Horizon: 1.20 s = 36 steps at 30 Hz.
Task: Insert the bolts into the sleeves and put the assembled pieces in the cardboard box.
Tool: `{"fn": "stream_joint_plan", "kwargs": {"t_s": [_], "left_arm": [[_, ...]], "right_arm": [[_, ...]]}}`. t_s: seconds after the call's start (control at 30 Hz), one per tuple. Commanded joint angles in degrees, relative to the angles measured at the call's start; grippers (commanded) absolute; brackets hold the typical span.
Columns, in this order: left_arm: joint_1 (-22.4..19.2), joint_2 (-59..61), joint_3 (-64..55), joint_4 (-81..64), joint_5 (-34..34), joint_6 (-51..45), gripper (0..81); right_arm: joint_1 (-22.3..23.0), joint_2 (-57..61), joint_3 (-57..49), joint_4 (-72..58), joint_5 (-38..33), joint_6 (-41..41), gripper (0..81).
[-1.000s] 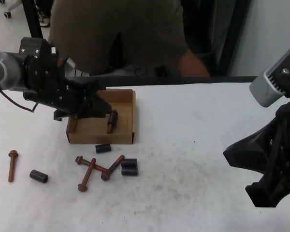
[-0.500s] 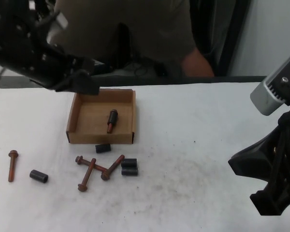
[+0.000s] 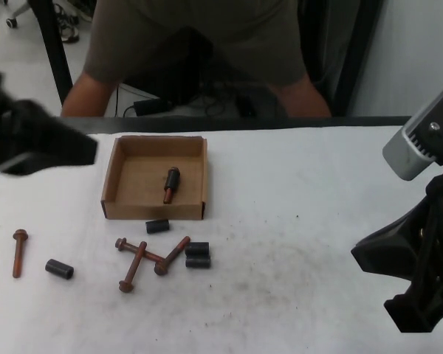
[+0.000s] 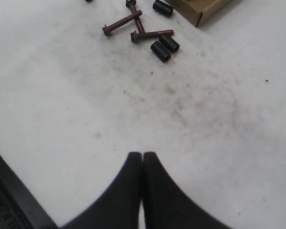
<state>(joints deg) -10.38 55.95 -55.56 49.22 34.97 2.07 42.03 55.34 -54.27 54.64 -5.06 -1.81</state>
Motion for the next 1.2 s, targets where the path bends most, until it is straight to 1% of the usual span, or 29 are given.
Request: {"fn": "stream_joint_plan", "kwargs": {"t_s": [0.0,0.07,0.27,0.33,0.43,0.5,0.57,0.8,1.0,1.17], "left_arm": [[-0.2,-9.6,5.0,-0.2,-2.8,-2.7,0.8],[-0.2,-14.6,7.6,-0.2,-3.7,-4.6,0.8],[-0.2,-26.2,12.8,-0.2,-4.0,-8.3,0.8],[-0.2,-28.5,14.0,-0.2,-4.0,-8.3,0.8],[-0.2,-30.6,14.7,0.0,-4.0,-8.3,0.8],[-0.2,-31.0,14.8,0.4,-4.0,-8.2,0.8],[-0.2,-31.0,14.8,0.5,-4.0,-8.2,0.8],[-0.2,-31.0,14.8,0.4,-4.0,-8.1,0.8],[-0.2,-31.0,14.8,0.6,-4.0,-8.1,0.8],[-0.2,-31.0,14.8,1.1,-4.0,-8.1,0.8]], "right_arm": [[-0.3,0.0,-0.6,0.0,0.1,2.2,0.4],[-0.3,0.0,-0.6,0.0,0.1,4.5,0.4],[-0.3,0.4,-0.6,-0.1,0.0,3.9,1.5],[-0.3,1.5,-0.6,-0.1,0.0,3.5,4.1],[-0.3,5.0,-0.6,-1.5,0.0,0.7,12.1],[-0.3,8.4,-0.6,-3.7,0.0,-2.6,18.8],[-0.3,12.1,-0.6,-7.3,0.1,-6.0,22.6],[-0.3,25.7,-2.3,-21.8,0.1,-19.6,22.5],[-0.3,37.9,-9.8,-22.8,0.1,-32.8,22.5],[-0.1,45.2,-15.7,-22.8,0.1,-38.3,22.5]]}}
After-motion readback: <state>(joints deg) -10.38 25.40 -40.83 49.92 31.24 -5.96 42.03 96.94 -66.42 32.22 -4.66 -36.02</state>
